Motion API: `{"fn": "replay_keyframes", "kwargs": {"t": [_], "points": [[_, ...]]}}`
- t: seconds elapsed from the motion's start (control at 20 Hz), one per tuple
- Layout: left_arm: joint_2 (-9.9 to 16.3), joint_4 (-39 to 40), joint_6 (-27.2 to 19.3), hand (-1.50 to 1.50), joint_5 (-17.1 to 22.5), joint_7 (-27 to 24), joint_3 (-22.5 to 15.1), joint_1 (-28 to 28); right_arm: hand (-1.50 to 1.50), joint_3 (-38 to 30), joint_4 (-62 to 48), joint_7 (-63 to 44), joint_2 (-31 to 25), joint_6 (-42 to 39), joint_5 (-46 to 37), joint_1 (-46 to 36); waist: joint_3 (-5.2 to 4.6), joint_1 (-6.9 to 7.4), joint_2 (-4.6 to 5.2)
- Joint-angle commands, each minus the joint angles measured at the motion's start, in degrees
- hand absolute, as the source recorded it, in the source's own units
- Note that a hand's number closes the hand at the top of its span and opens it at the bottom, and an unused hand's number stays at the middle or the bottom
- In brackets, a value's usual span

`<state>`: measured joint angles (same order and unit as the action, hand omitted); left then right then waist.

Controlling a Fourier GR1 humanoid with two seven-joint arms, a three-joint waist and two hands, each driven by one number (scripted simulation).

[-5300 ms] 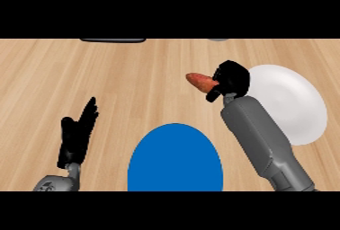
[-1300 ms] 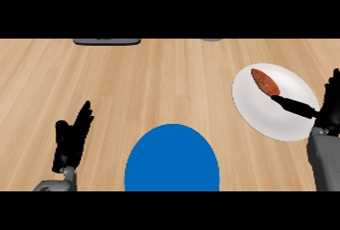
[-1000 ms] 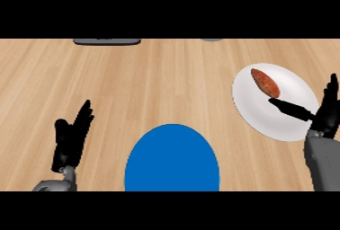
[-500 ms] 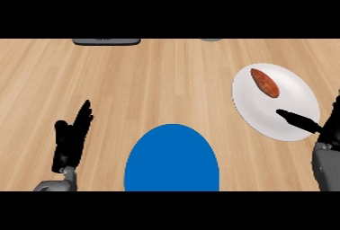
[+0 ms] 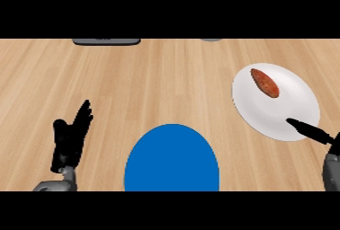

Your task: Pick the sweet potato from the plate and place it in the plate

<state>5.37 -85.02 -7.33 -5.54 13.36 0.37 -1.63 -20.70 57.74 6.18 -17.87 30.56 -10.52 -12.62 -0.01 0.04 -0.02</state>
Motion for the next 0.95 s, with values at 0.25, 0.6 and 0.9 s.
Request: {"fn": "replay_keyframes", "kwargs": {"t": [0.25, 0.6, 0.9], "points": [[-0.3, 0.7, 0.8, 0.00, -0.4, -0.5, 0.8, -0.1, -1.50, -4.9, -4.4, 9.4, -2.8, -2.0, 5.9, 1.5, 0.03, 0.07, 0.04], [-1.6, 3.1, -0.5, 0.00, -1.8, -0.7, 0.7, -1.7, -1.50, -3.1, 5.2, 3.2, 0.1, 3.3, 4.8, 8.4, 0.00, -0.16, -0.01], [-2.2, -0.3, -0.4, 0.00, -3.3, -0.3, -1.0, 1.0, -1.50, -5.4, -1.9, 4.0, -4.0, 2.4, 5.0, 7.2, 0.01, 0.00, 0.02]]}}
